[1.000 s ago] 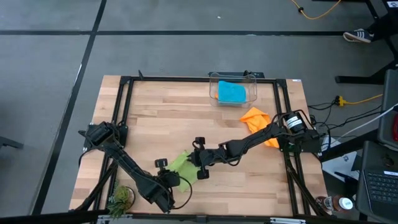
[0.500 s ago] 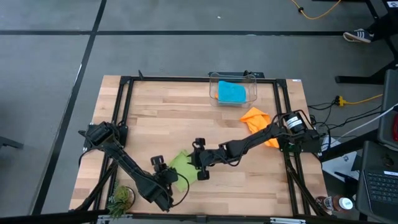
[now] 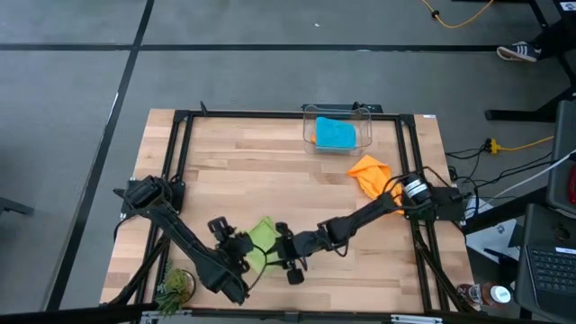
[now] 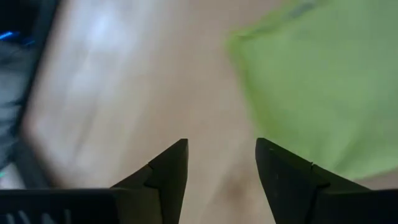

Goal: Fold microfiber towels
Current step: Put the green microfiber cloth into the transparent bin

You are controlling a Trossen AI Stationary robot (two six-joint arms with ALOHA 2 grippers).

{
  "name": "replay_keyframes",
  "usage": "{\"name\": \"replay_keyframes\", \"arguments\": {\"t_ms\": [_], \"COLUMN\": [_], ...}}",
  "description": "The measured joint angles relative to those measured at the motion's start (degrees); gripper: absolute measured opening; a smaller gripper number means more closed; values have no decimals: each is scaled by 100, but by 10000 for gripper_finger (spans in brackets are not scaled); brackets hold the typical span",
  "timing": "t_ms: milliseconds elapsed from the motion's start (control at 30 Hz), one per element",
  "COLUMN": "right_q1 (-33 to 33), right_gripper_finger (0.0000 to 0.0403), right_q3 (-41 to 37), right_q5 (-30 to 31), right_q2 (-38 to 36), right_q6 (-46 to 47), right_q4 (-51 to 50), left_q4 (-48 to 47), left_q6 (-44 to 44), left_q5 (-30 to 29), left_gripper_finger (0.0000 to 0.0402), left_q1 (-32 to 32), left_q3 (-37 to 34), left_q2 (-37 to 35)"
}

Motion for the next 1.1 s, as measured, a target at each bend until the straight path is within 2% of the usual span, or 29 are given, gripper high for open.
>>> {"name": "replay_keyframes", "arguments": {"t_ms": [100, 233, 333, 433, 500, 633, 767, 967, 1100], "right_q1": [35, 39, 37, 35, 35, 35, 37, 37, 92], "right_gripper_finger": [139, 139, 139, 139, 139, 139, 139, 139, 139], "right_q3": [296, 1079, 1613, 1947, 1987, 2086, 2172, 2165, 2171], "right_q5": [-10, -221, -454, -564, -601, -609, -608, -455, -442], "right_q2": [421, 1005, 1385, 1569, 1614, 1564, 1172, 497, 357], "right_q6": [25, -30, -24, 204, 288, 56, -245, -397, -237], "right_q4": [356, 154, -643, -1299, -1305, -1352, -1562, -3066, -4022], "left_q4": [-909, -837, -856, -860, -859, -860, -836, -760, -666], "left_q6": [-636, -559, -645, -690, -705, -705, -728, -892, -1099], "left_q5": [-4, -69, -41, -33, -31, -48, -44, -24, -15], "left_gripper_finger": [179, 179, 179, 179, 179, 179, 179, 179, 179], "left_q1": [-18, -26, -26, -53, -78, -85, -88, -151, -189], "left_q3": [333, 458, 483, 480, 480, 480, 480, 480, 480], "left_q2": [-1, -50, -76, -72, -72, -70, -70, -66, -66]}}
